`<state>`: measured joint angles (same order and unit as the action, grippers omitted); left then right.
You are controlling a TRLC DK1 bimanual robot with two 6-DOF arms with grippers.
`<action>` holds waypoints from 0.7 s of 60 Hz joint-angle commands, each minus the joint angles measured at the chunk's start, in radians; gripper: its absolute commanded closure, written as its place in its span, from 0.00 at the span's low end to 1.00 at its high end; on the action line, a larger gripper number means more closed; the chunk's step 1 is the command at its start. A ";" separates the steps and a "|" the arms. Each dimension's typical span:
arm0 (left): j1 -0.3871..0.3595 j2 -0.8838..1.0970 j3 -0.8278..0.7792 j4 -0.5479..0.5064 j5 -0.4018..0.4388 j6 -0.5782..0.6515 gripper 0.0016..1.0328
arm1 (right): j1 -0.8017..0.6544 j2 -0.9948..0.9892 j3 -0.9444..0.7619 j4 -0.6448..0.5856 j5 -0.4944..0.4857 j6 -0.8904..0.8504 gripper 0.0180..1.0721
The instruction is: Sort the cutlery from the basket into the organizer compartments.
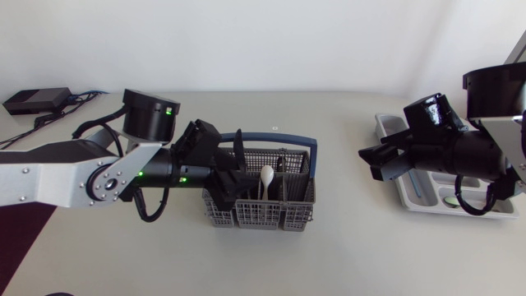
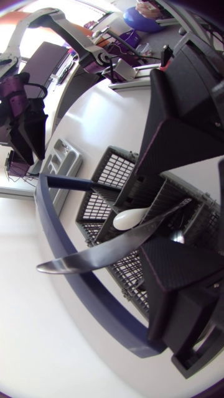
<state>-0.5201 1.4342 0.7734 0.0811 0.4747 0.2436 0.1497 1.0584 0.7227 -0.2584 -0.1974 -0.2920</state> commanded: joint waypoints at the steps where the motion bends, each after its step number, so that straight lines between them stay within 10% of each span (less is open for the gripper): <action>1: 0.000 0.055 0.053 0.013 0.015 0.016 0.47 | 0.008 -0.011 -0.026 0.007 0.004 -0.015 0.29; 20: 0.002 0.132 0.087 0.040 0.010 0.019 0.97 | 0.014 -0.028 -0.051 0.010 0.000 -0.029 0.29; 42: -0.004 0.009 -0.008 0.031 0.008 0.056 0.97 | 0.031 -0.040 -0.068 0.008 0.003 -0.033 0.29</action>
<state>-0.5186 1.4998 0.8043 0.1062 0.4740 0.2665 0.1715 1.0309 0.6838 -0.2573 -0.1974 -0.3111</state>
